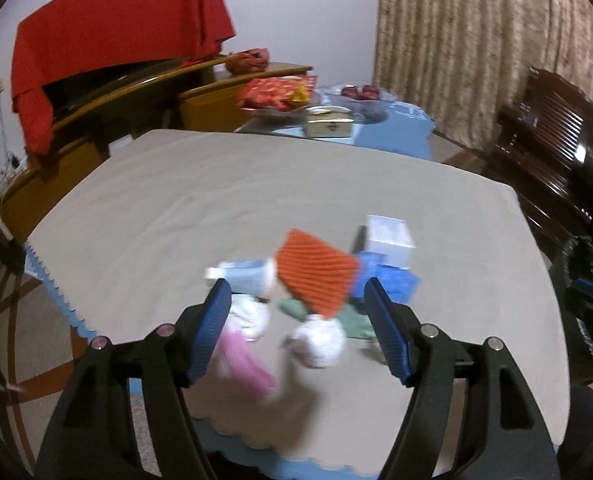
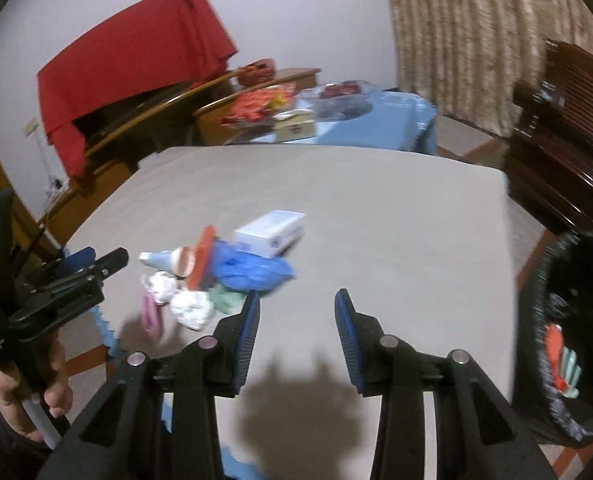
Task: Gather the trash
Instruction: 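Grasp the white paper cup with the left tool while the right grasps the orange net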
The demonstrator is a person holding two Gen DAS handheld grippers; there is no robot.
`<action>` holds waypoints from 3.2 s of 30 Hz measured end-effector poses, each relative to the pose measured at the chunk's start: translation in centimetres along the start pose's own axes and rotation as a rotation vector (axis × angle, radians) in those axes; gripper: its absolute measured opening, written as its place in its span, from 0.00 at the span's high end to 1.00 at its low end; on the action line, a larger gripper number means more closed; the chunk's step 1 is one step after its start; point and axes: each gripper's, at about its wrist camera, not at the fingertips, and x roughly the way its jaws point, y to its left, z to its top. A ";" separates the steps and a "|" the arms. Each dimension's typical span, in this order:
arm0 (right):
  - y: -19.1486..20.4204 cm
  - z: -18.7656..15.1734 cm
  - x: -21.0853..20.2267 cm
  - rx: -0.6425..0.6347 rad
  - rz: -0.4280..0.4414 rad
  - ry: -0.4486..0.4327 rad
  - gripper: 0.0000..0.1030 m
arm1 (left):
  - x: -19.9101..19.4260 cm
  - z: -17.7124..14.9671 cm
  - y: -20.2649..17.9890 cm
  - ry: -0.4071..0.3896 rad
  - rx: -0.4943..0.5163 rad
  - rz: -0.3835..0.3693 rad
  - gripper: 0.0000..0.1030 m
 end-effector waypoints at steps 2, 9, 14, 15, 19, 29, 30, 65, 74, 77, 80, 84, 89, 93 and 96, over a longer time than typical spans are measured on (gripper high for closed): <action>1.9 0.4 1.4 -0.022 0.019 0.008 0.62 | 0.4 -0.1 1.2 -0.002 -0.002 0.007 0.27; 6.9 1.4 5.8 -0.065 0.057 0.032 0.62 | 3.4 -0.1 4.4 0.008 -0.018 0.004 0.25; 9.3 1.8 9.0 -0.081 0.056 0.047 0.62 | 5.2 -0.5 6.3 0.012 -0.016 -0.002 0.24; 9.6 1.9 9.5 -0.082 0.054 0.048 0.62 | 5.6 -0.5 6.8 0.011 -0.014 -0.003 0.24; 10.6 1.9 12.0 -0.077 0.048 0.061 0.62 | 7.0 -0.6 7.9 0.014 -0.007 -0.003 0.24; 11.8 2.0 16.2 -0.069 0.051 0.103 0.72 | 10.0 -1.0 9.3 0.036 -0.004 -0.024 0.24; 11.9 2.0 16.5 -0.073 0.053 0.106 0.74 | 10.2 -1.0 9.4 0.040 -0.005 -0.024 0.24; 10.7 3.4 16.5 -0.075 0.073 0.087 0.95 | 14.0 -1.4 6.8 0.098 -0.020 -0.072 0.17; 10.5 3.2 17.1 -0.076 0.085 0.090 0.94 | 16.8 -1.4 6.4 0.167 -0.041 -0.062 0.17; 10.4 3.3 17.2 -0.071 0.087 0.093 0.95 | 17.2 -1.3 6.4 0.176 -0.042 -0.058 0.21; 10.3 3.3 17.2 -0.072 0.088 0.093 0.94 | 17.4 -1.3 6.4 0.190 -0.052 -0.072 0.32; 10.2 3.4 17.0 -0.074 0.089 0.090 0.94 | 16.7 -1.0 6.5 0.162 -0.057 -0.062 0.33; 10.1 3.8 16.3 -0.072 0.094 0.074 0.94 | 14.6 0.0 6.5 0.118 -0.055 -0.059 0.33; 10.1 4.2 15.0 -0.066 0.100 0.051 0.95 | 12.4 0.7 6.4 0.088 -0.047 -0.062 0.33; 10.0 4.5 13.8 -0.061 0.101 0.032 0.95 | 10.9 1.1 5.9 0.068 -0.034 -0.057 0.33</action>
